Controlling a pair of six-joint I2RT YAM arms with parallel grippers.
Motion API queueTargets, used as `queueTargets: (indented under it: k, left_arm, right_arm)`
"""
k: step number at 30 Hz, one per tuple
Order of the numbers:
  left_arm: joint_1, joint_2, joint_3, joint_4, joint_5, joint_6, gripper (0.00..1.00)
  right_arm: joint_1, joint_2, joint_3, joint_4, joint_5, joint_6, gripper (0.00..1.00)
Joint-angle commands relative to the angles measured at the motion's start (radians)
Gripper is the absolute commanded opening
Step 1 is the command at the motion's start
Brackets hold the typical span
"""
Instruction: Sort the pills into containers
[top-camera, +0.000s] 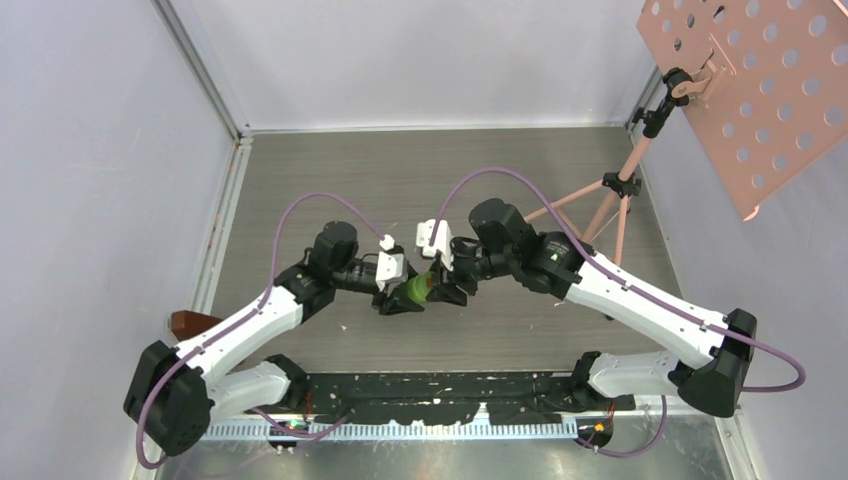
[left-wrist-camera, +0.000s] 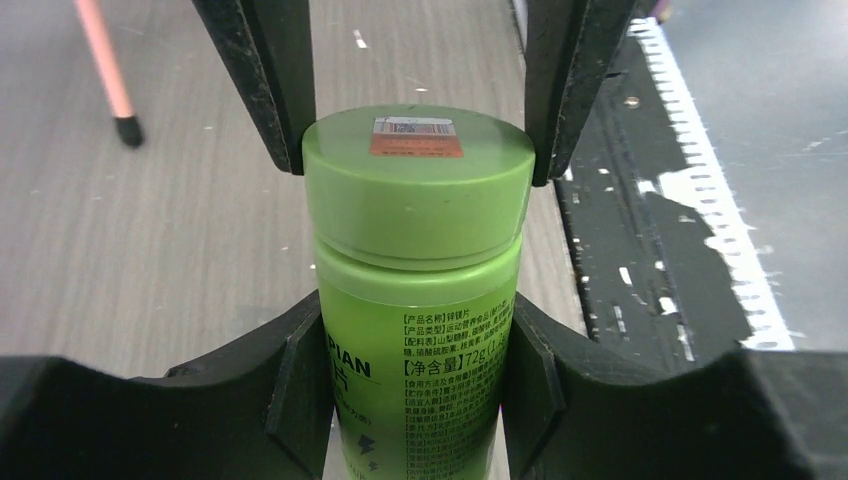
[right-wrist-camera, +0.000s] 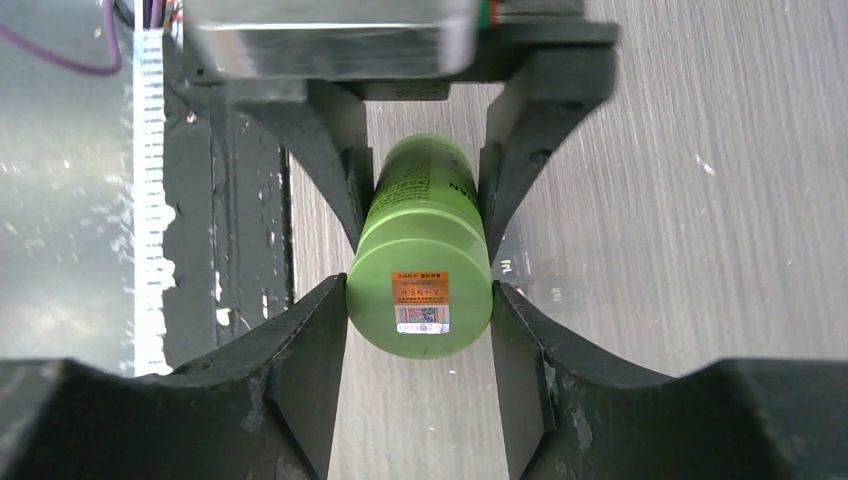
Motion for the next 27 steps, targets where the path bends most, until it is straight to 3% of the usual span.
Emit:
queueTargets:
  k: [1, 4, 9, 13, 17, 23, 25, 26, 27]
  left_arm:
    - [0.002, -0.064, -0.045, 0.234, -0.231, -0.048, 0.00]
    - [0.003, -0.078, -0.061, 0.278, -0.320, -0.044, 0.00]
    - [0.002, -0.105, -0.124, 0.422, -0.462, -0.045, 0.00]
    - [0.002, -0.138, -0.187, 0.517, -0.563, -0.037, 0.00]
    - [0.002, -0.171, -0.253, 0.618, -0.628, -0.018, 0.00]
    - [0.001, -0.179, -0.275, 0.646, -0.656, -0.003, 0.00]
    - [0.002, -0.176, -0.274, 0.635, -0.643, -0.006, 0.00]
    - [0.003, -0.176, -0.268, 0.618, -0.628, -0.008, 0.00]
    - [0.002, -0.176, -0.261, 0.589, -0.609, -0.009, 0.00]
  right_arm:
    - [0.027, 0.014, -0.006, 0.128, 0.016, 0.358, 0.09]
    - [0.030, 0.030, -0.028, 0.159, 0.187, 0.654, 0.06]
    - [0.031, 0.022, -0.139, 0.286, 0.365, 0.978, 0.05]
    - [0.030, 0.054, -0.091, 0.225, 0.475, 1.230, 0.05]
    - [0.030, 0.084, -0.010, 0.155, 0.496, 1.459, 0.06]
    - [0.028, 0.083, 0.025, 0.110, 0.531, 1.650, 0.06]
    - [0.028, 0.081, 0.046, 0.107, 0.543, 1.606, 0.34]
    - [0.028, 0.069, 0.056, 0.119, 0.566, 1.571, 0.64]
    - [0.028, 0.059, 0.056, 0.124, 0.583, 1.514, 0.75]
